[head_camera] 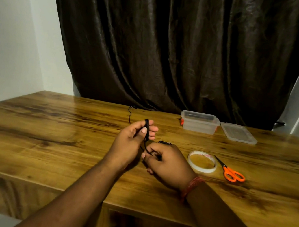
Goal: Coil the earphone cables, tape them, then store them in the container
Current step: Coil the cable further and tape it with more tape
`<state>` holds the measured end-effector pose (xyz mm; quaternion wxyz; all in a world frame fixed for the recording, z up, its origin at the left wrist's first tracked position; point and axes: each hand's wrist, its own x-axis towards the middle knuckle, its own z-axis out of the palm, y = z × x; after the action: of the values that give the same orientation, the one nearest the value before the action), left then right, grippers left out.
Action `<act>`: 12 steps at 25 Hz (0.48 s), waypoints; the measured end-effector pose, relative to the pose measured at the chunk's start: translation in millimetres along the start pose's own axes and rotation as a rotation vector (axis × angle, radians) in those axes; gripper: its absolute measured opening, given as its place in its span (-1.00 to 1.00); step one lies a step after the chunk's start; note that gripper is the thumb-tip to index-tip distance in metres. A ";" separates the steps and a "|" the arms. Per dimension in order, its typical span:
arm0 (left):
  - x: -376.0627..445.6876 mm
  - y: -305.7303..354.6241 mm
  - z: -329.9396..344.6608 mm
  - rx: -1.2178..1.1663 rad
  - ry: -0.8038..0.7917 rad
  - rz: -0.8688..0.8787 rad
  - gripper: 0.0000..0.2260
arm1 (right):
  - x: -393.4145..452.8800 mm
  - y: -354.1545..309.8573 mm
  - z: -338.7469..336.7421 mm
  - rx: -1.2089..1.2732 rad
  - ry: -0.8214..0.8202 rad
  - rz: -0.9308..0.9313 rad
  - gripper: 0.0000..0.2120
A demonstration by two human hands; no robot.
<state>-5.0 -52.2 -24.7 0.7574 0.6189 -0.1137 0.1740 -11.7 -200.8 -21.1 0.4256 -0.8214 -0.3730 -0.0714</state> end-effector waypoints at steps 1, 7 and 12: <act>0.2 -1.9 0.1 0.039 0.006 -0.007 -0.71 | -0.3 -1.2 -0.4 0.059 0.032 0.015 -0.82; -1.0 -7.3 -2.6 0.170 -0.115 -0.052 -0.77 | 1.7 -3.0 -7.6 0.214 0.330 -0.012 -0.93; -8.3 5.1 -0.2 -0.007 -0.303 -0.134 -0.78 | 6.0 1.7 -12.7 0.276 0.408 -0.004 -0.92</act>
<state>-14.7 -52.2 -23.4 0.7436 0.6418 -0.1854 0.0274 -3.7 -207.7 -11.7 0.6003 -0.7231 -0.2871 -0.1852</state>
